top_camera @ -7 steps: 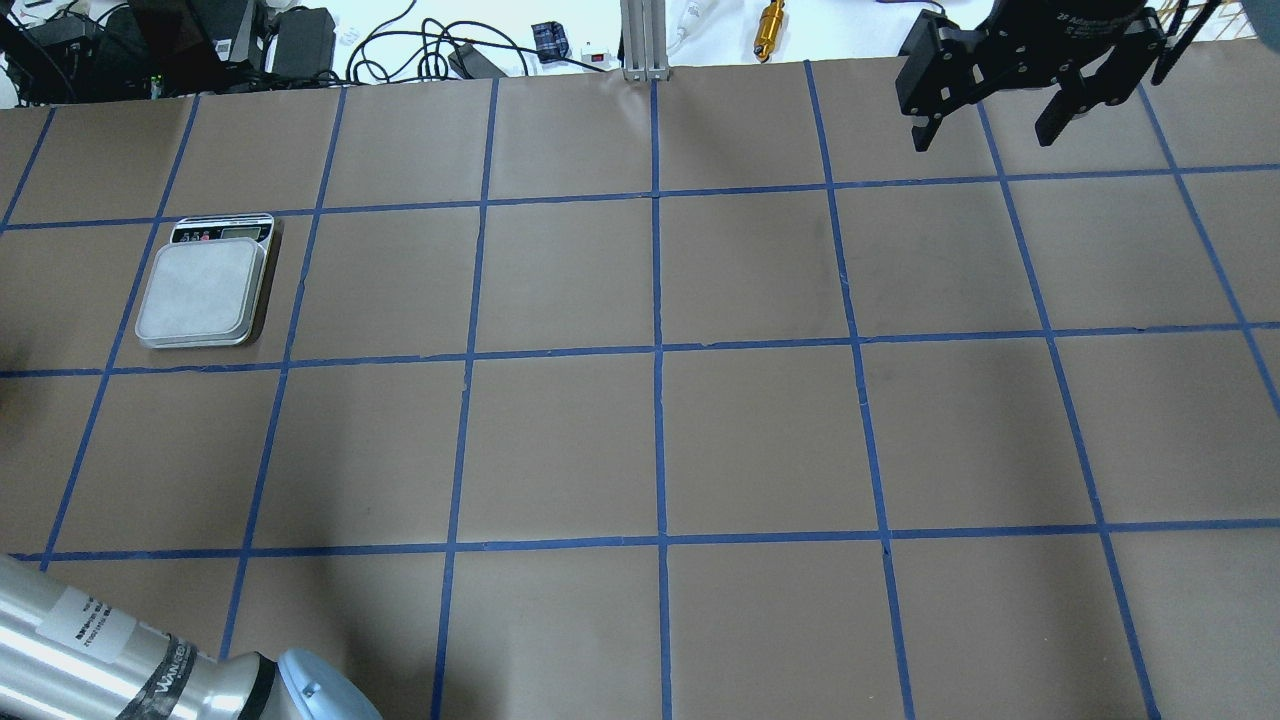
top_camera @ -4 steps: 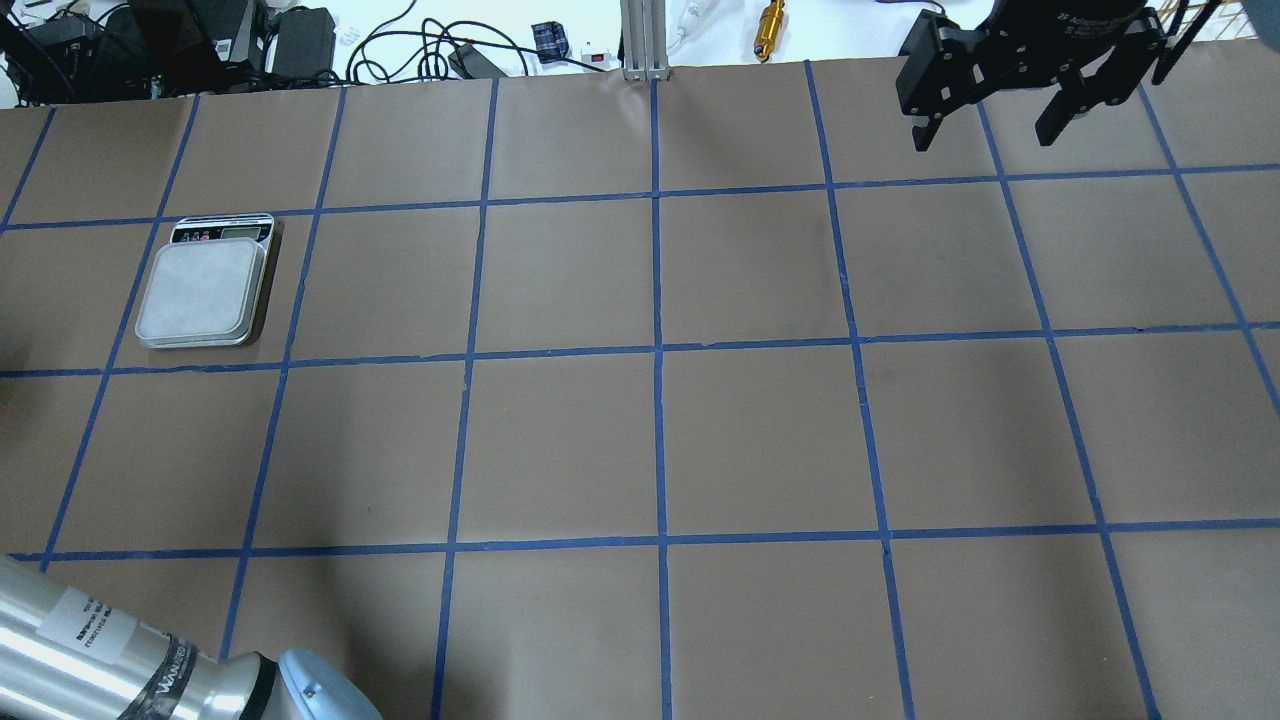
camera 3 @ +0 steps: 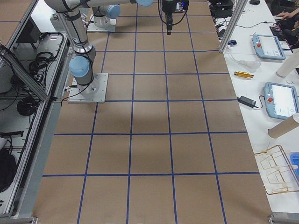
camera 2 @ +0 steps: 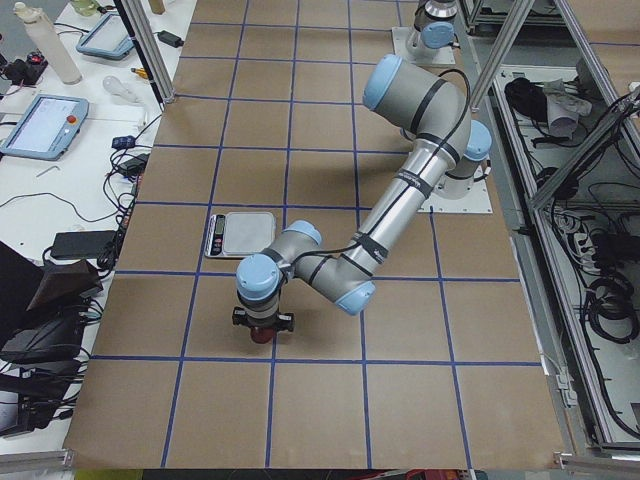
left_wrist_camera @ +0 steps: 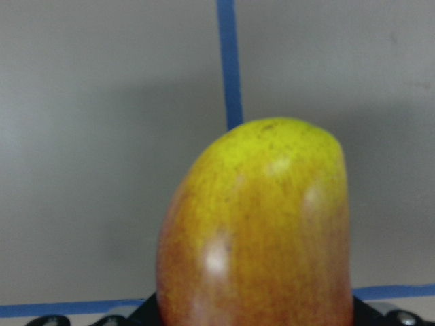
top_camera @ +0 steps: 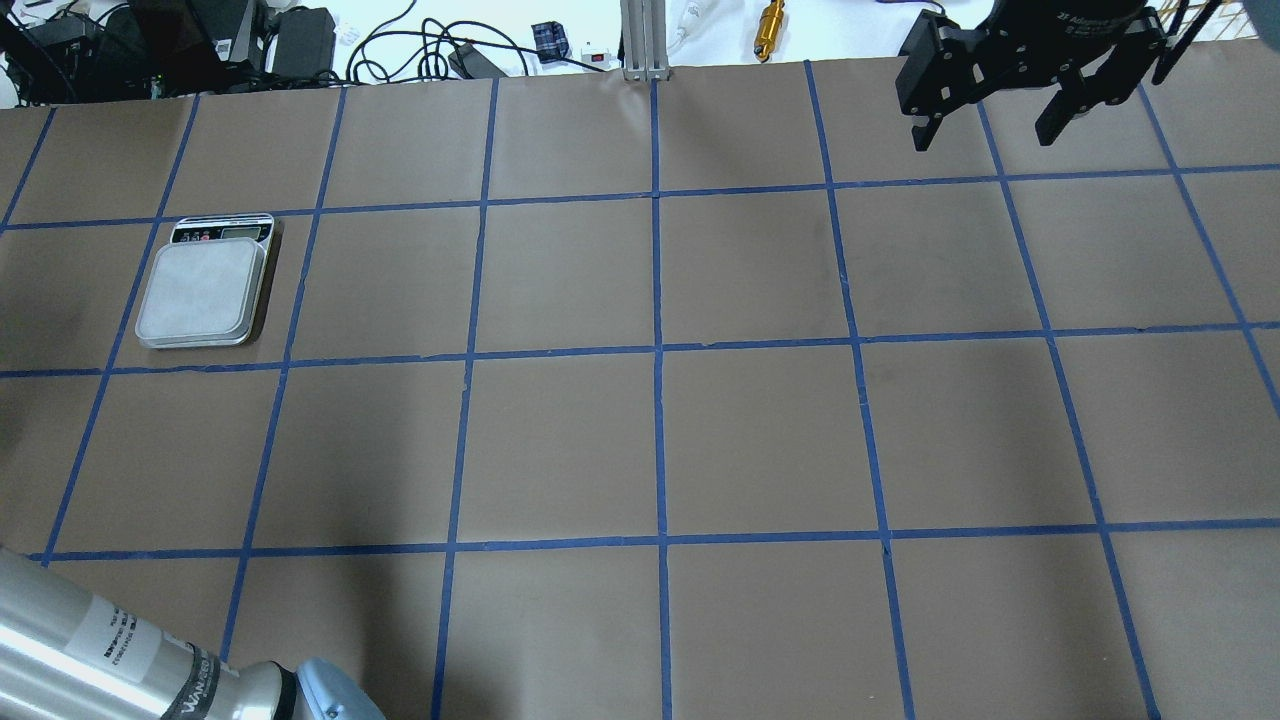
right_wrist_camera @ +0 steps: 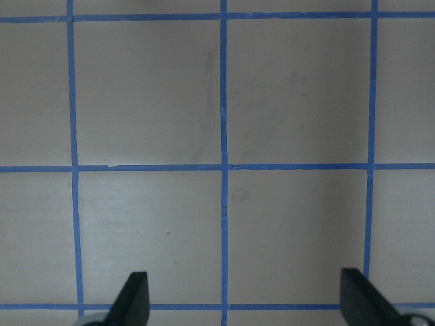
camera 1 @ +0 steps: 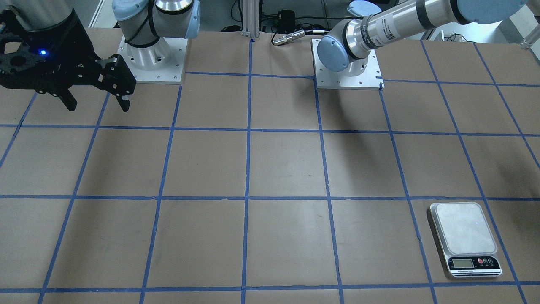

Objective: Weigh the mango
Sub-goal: 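Carry the mango with the left gripper over the silver scale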

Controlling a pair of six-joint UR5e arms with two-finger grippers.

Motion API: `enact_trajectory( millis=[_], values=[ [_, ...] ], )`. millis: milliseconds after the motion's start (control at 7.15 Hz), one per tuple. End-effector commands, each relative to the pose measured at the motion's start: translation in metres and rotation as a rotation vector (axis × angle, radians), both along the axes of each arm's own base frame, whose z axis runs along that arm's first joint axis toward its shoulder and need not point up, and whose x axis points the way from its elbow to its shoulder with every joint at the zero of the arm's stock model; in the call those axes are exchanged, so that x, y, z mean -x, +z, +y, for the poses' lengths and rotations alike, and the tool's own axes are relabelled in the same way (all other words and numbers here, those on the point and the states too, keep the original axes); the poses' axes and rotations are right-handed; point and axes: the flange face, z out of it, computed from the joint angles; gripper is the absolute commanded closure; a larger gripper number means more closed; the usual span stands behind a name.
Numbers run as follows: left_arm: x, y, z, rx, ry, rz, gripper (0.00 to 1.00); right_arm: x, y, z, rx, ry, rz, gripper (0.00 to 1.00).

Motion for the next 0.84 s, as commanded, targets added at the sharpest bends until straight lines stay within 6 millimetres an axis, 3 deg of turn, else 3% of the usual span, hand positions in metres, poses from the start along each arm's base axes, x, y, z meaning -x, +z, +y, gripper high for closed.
enact_trajectory(
  millis=[0,140,419,699],
  values=[
    [0.070,0.017,-0.039,0.007,-0.007,-0.001,1.00,0.000,-0.001,0.000,-0.001,0.000,-0.001,0.00],
    [0.098,0.010,-0.047,-0.001,0.034,0.019,1.00,0.000,-0.001,0.000,-0.001,0.000,-0.001,0.00],
    [0.176,0.014,-0.079,0.006,0.076,0.031,1.00,0.000,-0.001,0.000,-0.001,0.000,-0.001,0.00],
    [0.231,-0.004,-0.099,-0.012,0.139,0.055,1.00,0.000,0.000,0.000,0.000,0.000,-0.001,0.00]
  ],
)
